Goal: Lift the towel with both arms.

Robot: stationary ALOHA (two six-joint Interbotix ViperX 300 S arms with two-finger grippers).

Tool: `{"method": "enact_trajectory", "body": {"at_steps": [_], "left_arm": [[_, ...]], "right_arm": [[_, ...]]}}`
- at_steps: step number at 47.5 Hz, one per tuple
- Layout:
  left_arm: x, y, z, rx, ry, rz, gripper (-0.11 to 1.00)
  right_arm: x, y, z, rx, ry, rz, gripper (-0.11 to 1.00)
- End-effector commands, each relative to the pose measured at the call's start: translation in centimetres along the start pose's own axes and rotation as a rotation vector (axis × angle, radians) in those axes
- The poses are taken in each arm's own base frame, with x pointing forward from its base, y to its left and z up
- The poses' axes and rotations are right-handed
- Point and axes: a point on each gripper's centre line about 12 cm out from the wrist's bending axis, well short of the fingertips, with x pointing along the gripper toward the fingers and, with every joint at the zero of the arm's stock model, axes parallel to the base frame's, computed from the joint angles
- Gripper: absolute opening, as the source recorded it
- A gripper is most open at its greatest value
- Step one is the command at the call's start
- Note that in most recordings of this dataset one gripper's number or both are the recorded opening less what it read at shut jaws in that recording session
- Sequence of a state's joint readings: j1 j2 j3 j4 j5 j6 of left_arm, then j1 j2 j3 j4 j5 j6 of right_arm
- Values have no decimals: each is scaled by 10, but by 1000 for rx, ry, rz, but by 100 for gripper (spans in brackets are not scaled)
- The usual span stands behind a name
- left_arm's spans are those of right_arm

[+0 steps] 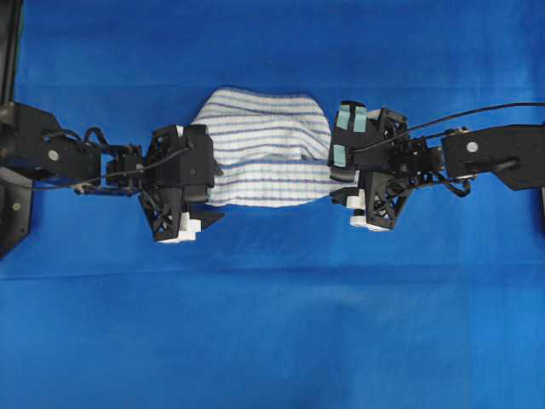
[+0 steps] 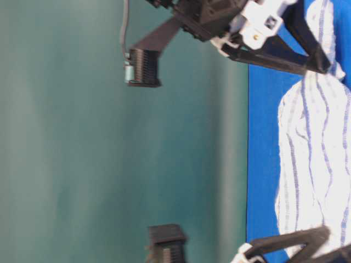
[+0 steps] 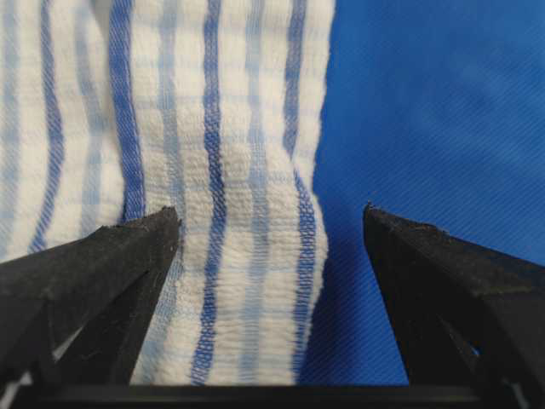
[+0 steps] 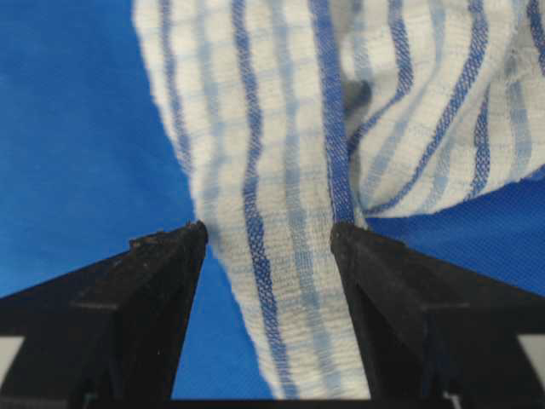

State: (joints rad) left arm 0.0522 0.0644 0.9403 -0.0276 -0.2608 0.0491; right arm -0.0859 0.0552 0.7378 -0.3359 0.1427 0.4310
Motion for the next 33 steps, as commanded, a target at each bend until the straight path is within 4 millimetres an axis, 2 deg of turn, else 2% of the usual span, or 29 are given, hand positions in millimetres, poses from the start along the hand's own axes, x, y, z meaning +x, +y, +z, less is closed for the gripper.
{"method": "enact_trajectory", "body": {"at_steps": [1, 6, 14, 19, 22, 28, 30, 33], "left_arm": [[4, 2, -1, -4, -8, 5, 93], [7, 1, -6, -4, 3, 5, 92], [8, 2, -5, -4, 2, 5, 89], [7, 1, -7, -4, 9, 4, 80], [7, 1, -8, -4, 15, 4, 70], [7, 2, -9, -5, 37, 4, 37], [7, 1, -8, -6, 46, 3, 25], [7, 1, -8, -6, 57, 2, 10]], "right_arm": [[5, -4, 4, 13, -21, 3, 64], [16, -7, -2, 21, 3, 0, 64], [22, -9, -3, 24, 14, -5, 64], [21, -9, -3, 22, 9, -4, 60], [21, -9, -2, 18, 7, -2, 53], [21, -9, -2, 16, 7, -2, 19], [21, -9, -2, 18, 7, -2, 14], [21, -9, -2, 16, 7, -2, 14]]}}
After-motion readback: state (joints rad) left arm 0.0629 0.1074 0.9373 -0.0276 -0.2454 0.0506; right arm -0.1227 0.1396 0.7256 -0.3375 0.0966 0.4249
